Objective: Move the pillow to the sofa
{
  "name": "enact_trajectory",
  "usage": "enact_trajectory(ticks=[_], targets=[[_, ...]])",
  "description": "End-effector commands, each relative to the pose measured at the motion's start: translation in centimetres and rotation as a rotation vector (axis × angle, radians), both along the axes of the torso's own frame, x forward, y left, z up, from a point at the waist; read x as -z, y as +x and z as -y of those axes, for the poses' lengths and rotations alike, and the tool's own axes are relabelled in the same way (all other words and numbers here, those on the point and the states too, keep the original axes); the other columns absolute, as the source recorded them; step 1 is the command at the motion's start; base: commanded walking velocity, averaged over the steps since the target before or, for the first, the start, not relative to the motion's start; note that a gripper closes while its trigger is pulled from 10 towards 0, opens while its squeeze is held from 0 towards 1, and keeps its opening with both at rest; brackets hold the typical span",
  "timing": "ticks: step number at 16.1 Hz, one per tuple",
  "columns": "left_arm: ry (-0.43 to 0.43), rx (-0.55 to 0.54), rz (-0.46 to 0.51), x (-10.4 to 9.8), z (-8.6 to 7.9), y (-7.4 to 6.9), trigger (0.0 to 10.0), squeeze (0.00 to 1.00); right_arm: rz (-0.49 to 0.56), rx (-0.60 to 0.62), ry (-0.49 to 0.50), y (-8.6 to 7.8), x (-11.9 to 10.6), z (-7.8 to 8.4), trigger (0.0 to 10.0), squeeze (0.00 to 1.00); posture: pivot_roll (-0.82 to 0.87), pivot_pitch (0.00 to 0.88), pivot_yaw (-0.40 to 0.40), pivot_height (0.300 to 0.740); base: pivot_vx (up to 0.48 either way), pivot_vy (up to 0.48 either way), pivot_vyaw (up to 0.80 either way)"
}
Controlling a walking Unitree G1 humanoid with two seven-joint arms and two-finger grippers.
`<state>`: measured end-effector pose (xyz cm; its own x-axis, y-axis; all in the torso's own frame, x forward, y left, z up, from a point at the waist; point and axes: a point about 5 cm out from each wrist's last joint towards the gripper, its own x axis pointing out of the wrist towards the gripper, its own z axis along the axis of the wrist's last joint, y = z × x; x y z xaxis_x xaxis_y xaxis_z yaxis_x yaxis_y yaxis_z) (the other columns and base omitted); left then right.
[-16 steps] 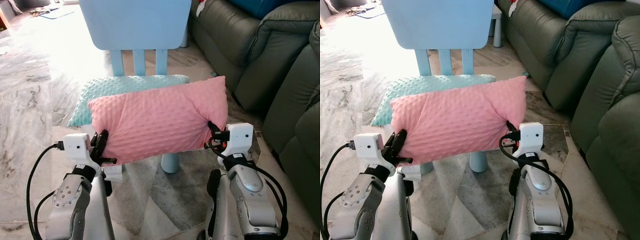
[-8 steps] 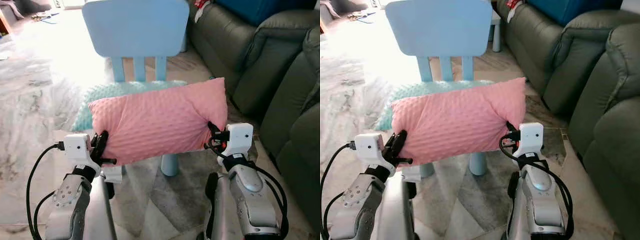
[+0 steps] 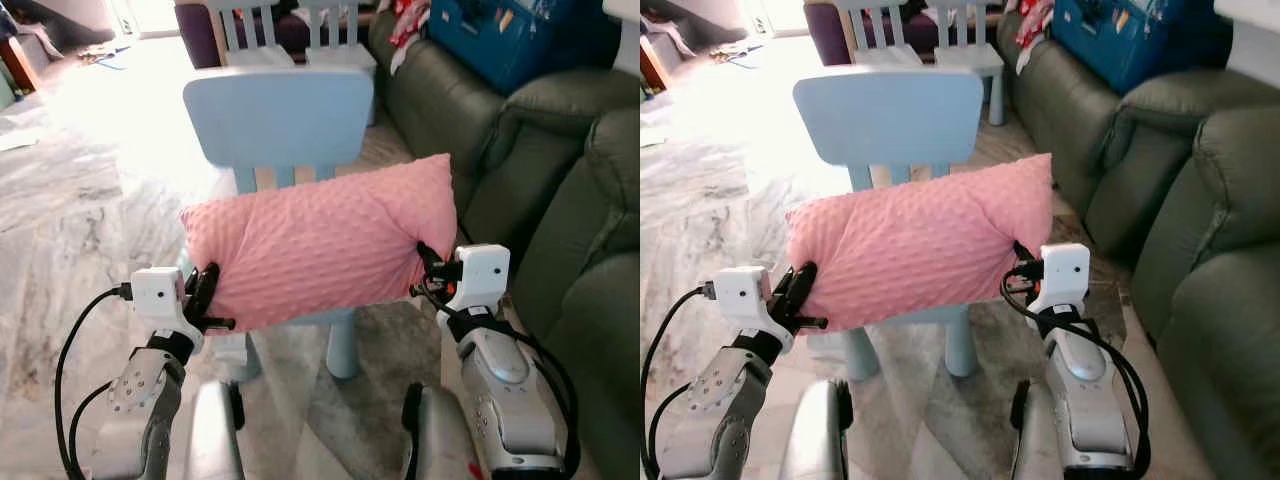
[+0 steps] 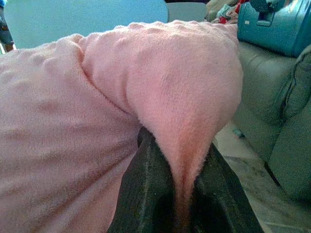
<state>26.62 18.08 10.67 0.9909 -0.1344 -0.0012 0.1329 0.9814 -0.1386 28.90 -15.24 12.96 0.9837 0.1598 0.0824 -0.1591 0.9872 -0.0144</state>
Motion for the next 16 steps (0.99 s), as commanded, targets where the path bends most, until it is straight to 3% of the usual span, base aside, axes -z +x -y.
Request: enact_trajectory(ticks=[1,3,4,5,14,16], targets=[[0.015,-0.004,-0.006,-0.02,-0.19,0.15,10.0,0.0,0.047,-0.001,-0.008,0.14,-1.15,-0.09,0.0,0.0,-0.11,0.0,0.007,0.57,0.0,0.0,0.0],[0.015,0.0,-0.006,-0.02,-0.12,0.17,10.0,0.0,0.045,-0.003,-0.007,0.17,-1.16,-0.08,0.0,0.0,-0.11,0.0,0.007,0.59,0.0,0.0,0.0],[0.015,0.003,-0.007,0.02,-0.11,0.17,10.0,0.0,0.042,-0.005,-0.007,0.17,-1.13,-0.09,8.8,0.0,-0.11,0.0,0.008,0.605,0.0,0.0,0.0],[0.015,0.005,-0.007,0.02,-0.1,0.18,10.0,0.0,0.038,-0.009,-0.007,0.18,-1.1,-0.13,10.0,0.0,-0.11,0.0,0.007,0.62,0.0,0.0,0.0],[0.012,0.018,-0.006,0.06,0.09,0.28,10.0,0.0,0.037,-0.014,-0.007,0.33,-1.11,-0.27,10.0,0.0,-0.11,0.0,0.012,0.735,0.0,0.0,0.0],[0.012,0.019,-0.007,0.07,0.1,0.3,10.0,0.0,0.036,-0.016,-0.008,0.34,-1.12,-0.29,10.0,0.0,-0.11,0.0,0.012,0.74,0.0,0.0,0.0]])
